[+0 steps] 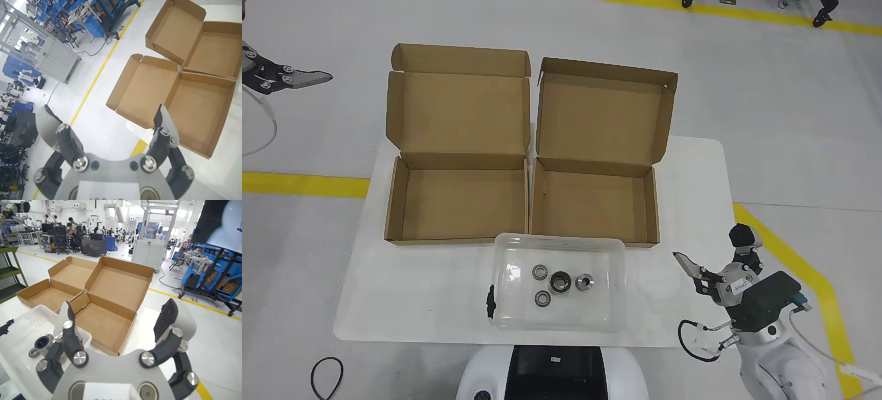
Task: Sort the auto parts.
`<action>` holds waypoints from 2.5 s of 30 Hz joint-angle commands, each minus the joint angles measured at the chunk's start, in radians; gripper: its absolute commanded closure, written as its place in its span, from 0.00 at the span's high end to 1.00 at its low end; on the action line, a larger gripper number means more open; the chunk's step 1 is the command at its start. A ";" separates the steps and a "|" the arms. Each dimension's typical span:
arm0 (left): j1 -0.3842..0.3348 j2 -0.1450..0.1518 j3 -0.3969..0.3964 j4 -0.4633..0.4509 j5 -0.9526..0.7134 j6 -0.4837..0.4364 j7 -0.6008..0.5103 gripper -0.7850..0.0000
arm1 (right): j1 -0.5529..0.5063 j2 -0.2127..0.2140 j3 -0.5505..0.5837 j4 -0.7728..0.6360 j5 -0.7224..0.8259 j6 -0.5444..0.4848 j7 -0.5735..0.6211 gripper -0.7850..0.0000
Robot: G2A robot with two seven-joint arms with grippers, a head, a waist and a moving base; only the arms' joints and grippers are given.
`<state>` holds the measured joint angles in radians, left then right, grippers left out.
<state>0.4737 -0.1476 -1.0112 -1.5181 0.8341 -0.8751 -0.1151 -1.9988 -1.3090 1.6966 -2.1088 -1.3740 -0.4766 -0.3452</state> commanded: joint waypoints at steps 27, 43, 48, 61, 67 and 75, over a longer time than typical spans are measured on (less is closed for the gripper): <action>0.000 0.000 0.000 0.000 0.000 0.000 0.000 1.00 | 0.000 0.000 0.000 0.000 0.000 0.000 0.000 1.00; 0.000 0.000 0.000 0.000 0.000 0.000 0.000 1.00 | 0.000 0.000 0.000 0.000 0.000 0.000 0.000 1.00; 0.000 0.000 0.000 0.000 0.000 0.000 0.000 1.00 | 0.000 0.000 0.000 0.000 0.000 0.000 0.000 1.00; 0.000 0.000 0.000 0.000 0.000 0.000 0.000 1.00 | 0.000 0.000 0.000 0.000 0.000 0.000 0.000 1.00; 0.000 0.000 0.000 0.000 0.000 0.000 0.000 1.00 | 0.035 0.004 -0.023 0.027 0.019 -0.014 0.082 1.00; 0.000 0.000 0.000 0.000 0.000 0.000 0.000 1.00 | 0.166 0.015 -0.104 0.123 0.026 -0.160 0.222 1.00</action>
<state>0.4737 -0.1476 -1.0112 -1.5181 0.8341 -0.8751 -0.1151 -1.8585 -1.2960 1.6082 -2.0022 -1.3424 -0.5995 -0.1575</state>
